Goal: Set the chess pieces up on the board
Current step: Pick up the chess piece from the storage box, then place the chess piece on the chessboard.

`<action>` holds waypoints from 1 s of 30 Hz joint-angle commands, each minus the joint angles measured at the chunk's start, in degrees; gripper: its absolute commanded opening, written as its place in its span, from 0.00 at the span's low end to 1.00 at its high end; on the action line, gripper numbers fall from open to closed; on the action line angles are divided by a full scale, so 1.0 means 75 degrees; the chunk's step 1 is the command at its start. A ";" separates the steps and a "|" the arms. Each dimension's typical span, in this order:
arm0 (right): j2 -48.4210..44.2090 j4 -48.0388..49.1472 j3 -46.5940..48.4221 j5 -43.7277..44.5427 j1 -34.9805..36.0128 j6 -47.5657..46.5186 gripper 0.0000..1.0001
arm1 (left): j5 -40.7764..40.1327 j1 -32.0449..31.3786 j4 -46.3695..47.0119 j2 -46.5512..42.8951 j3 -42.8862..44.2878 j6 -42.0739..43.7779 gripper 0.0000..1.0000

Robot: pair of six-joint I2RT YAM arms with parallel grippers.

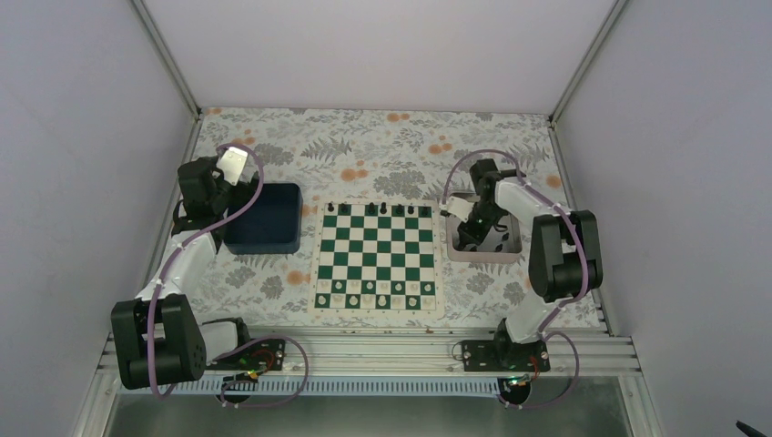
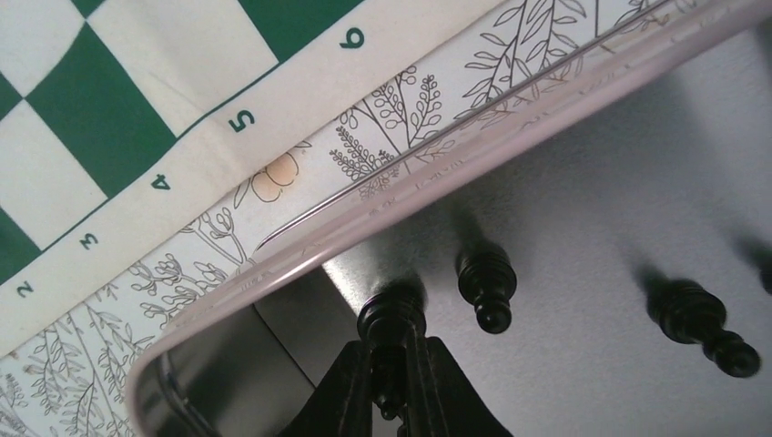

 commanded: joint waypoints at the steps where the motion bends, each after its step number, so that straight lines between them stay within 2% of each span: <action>1: -0.0281 -0.0502 0.0600 0.0129 0.0102 0.0075 0.06 | 0.0024 0.0039 0.0145 -0.0005 0.0002 0.0013 1.00; 4: -0.0544 -0.1026 0.1328 0.0273 0.0259 0.0096 0.06 | 0.0070 0.0037 0.0133 -0.0027 0.0011 -0.0001 1.00; 8: -0.0274 -0.1626 0.2580 0.0518 0.0722 0.0166 0.06 | 0.0105 0.0039 0.0141 -0.0080 0.0009 -0.0001 1.00; 13: 0.0746 -0.2070 0.4419 0.0611 0.1665 0.0323 0.06 | 0.0166 0.0039 0.0124 -0.0168 0.0002 -0.0023 1.00; 23: 0.3551 -0.1966 0.7967 0.0443 0.3519 0.0498 0.07 | 0.0272 0.0042 0.0110 -0.0326 -0.0030 -0.0060 1.00; 26: 0.4249 -0.1837 0.8542 0.0366 0.3810 0.0524 0.08 | 0.0279 0.0050 0.0121 -0.0369 -0.0050 -0.0062 1.00; 30: 0.4776 -0.1484 0.8631 0.0308 0.4039 0.0541 0.08 | 0.0301 0.0063 0.0143 -0.0403 -0.0078 -0.0060 1.00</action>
